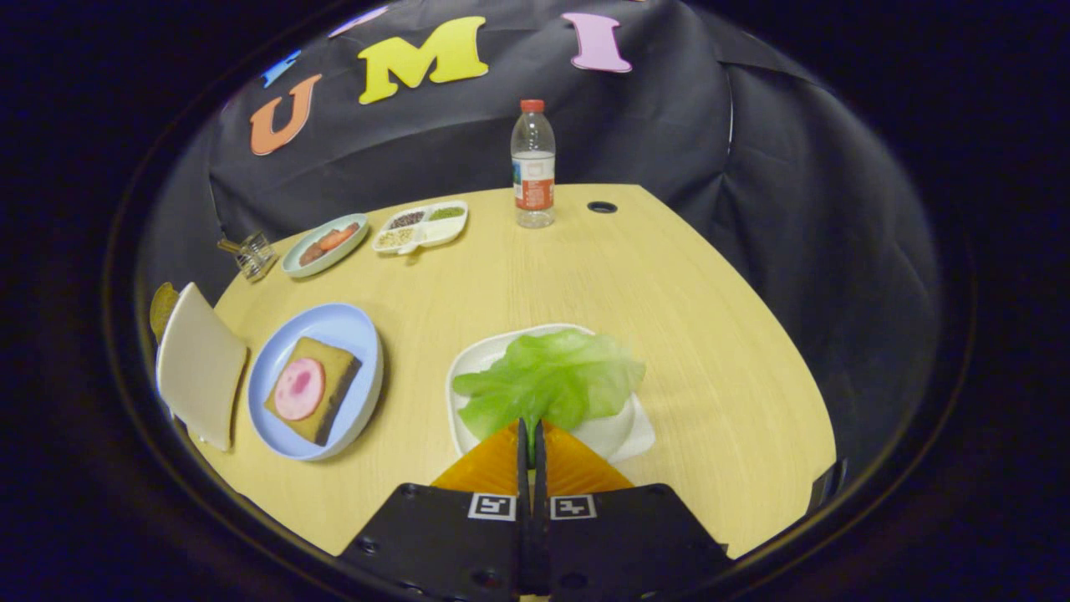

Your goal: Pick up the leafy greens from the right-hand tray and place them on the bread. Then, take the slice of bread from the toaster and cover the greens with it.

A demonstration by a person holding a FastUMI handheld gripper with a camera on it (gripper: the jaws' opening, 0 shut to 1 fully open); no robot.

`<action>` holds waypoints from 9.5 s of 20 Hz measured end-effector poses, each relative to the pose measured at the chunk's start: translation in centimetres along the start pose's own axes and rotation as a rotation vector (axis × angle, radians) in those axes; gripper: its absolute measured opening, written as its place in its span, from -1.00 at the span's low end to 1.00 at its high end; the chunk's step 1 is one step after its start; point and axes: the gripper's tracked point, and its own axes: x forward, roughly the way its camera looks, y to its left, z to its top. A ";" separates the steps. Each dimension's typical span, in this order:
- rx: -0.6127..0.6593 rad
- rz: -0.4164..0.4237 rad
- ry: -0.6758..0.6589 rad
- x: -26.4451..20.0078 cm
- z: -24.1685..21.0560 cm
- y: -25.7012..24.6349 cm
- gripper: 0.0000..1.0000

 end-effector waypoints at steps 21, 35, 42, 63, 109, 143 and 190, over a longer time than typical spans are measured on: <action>-0.060 0.196 -0.133 -3.4 1.0 20.8 -0.99; -0.102 0.182 -0.068 1.1 -2.6 23.9 -0.55; -0.064 0.203 -0.108 -1.3 -2.3 22.9 0.61; -0.088 0.166 -0.313 -17.5 6.1 29.4 0.93; -0.207 0.192 -0.272 -20.1 11.2 46.2 -0.87; -0.001 0.157 -0.125 -0.8 5.4 27.8 -0.86; -0.048 0.184 -0.295 -9.8 4.2 20.8 0.93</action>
